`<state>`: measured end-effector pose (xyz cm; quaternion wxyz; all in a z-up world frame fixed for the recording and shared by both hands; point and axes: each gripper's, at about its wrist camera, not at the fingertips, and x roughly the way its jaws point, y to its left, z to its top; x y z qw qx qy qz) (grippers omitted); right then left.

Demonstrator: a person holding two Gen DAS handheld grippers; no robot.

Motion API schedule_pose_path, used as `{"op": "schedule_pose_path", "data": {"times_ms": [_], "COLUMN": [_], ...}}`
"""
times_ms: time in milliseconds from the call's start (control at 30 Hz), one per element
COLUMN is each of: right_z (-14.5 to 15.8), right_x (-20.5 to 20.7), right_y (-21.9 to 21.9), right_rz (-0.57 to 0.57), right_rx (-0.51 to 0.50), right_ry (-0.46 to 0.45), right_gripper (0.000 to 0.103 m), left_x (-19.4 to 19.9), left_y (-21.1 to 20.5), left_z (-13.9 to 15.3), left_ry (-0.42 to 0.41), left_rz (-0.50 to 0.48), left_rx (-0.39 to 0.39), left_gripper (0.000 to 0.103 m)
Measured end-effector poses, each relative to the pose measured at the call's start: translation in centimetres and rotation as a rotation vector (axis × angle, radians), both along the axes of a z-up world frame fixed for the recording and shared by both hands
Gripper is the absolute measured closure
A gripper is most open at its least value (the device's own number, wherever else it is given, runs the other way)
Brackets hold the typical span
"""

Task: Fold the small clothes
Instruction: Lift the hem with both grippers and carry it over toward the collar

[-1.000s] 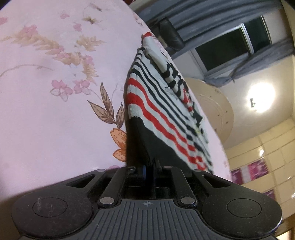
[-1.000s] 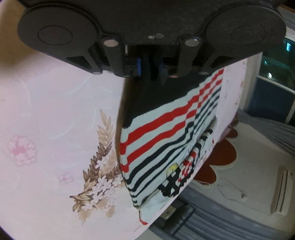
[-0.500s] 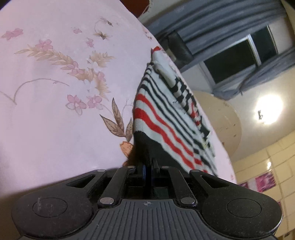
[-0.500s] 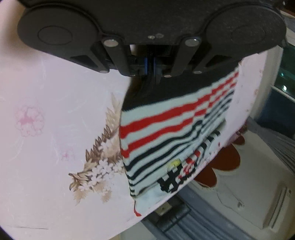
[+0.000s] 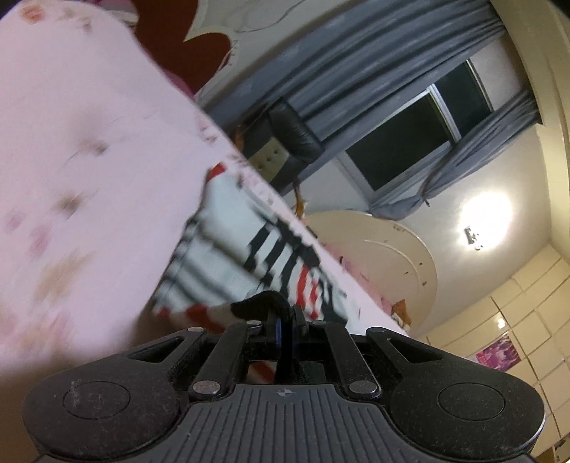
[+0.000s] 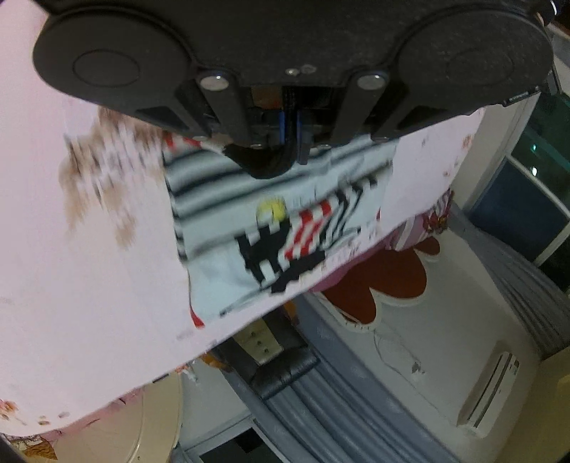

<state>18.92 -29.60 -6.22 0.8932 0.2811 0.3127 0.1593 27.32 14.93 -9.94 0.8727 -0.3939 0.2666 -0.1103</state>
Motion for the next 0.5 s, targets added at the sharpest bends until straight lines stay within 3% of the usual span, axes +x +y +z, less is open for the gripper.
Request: {"op": "schedule_pose_path", "data": {"times_ms": [233, 500], "right_z": [1.8, -1.6], "right_x": [11.3, 24.9], "right_y": [-0.8, -0.9], "right_rz": [-0.067, -0.103], "right_rx": [0.039, 0.068], "right_ry": [0.015, 0.095], "right_gripper": [0.097, 0.097], "left_x": [13.0, 26.4], "left_y": [-0.9, -1.2], "left_z": [1.4, -1.8], "left_ry": [-0.003, 0.08], "left_rz": [-0.033, -0.082], "left_rx": [0.029, 0.071], "left_gripper": [0.098, 0.098]}}
